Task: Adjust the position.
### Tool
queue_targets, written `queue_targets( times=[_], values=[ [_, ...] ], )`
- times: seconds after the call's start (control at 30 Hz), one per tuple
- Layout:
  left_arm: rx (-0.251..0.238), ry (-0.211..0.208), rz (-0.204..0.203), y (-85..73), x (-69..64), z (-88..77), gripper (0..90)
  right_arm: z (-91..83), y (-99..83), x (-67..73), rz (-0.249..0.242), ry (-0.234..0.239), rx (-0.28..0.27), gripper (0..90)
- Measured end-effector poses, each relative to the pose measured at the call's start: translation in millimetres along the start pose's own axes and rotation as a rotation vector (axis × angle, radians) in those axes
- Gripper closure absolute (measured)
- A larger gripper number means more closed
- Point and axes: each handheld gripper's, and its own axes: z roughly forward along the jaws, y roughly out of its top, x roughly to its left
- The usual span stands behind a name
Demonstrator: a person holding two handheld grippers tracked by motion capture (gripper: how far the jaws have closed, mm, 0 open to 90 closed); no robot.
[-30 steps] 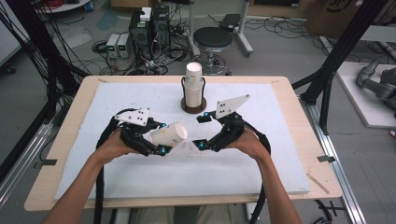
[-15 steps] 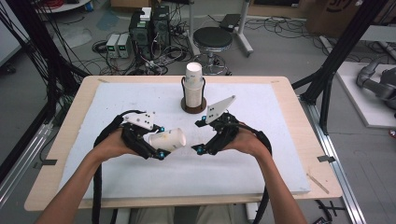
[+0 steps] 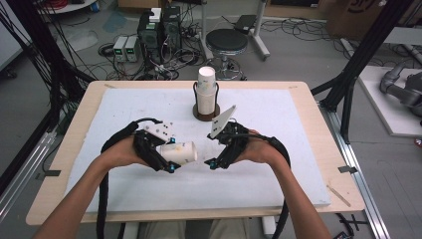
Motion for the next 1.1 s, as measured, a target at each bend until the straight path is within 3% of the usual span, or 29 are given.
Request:
queue_targets(
  times=[0.2,0.4,0.87,1.1],
  values=[
    [0.059,-0.001,0.003,4.4,-1.1,4.1,32.5,5.5,2.2,0.8,-0.012,-0.010,0.066,14.6],
    [0.089,0.011,0.011,5.8,-1.3,7.7,32.7,11.3,3.0,1.2,-0.024,-0.008,0.121,14.7],
    [0.081,0.007,0.014,11.9,-1.5,13.6,33.1,17.8,8.9,4.1,-0.040,0.005,0.114,14.7],
    [0.068,0.000,0.016,16.7,-2.3,17.8,33.0,20.5,12.8,5.9,-0.044,0.021,0.079,14.7]
  ],
)
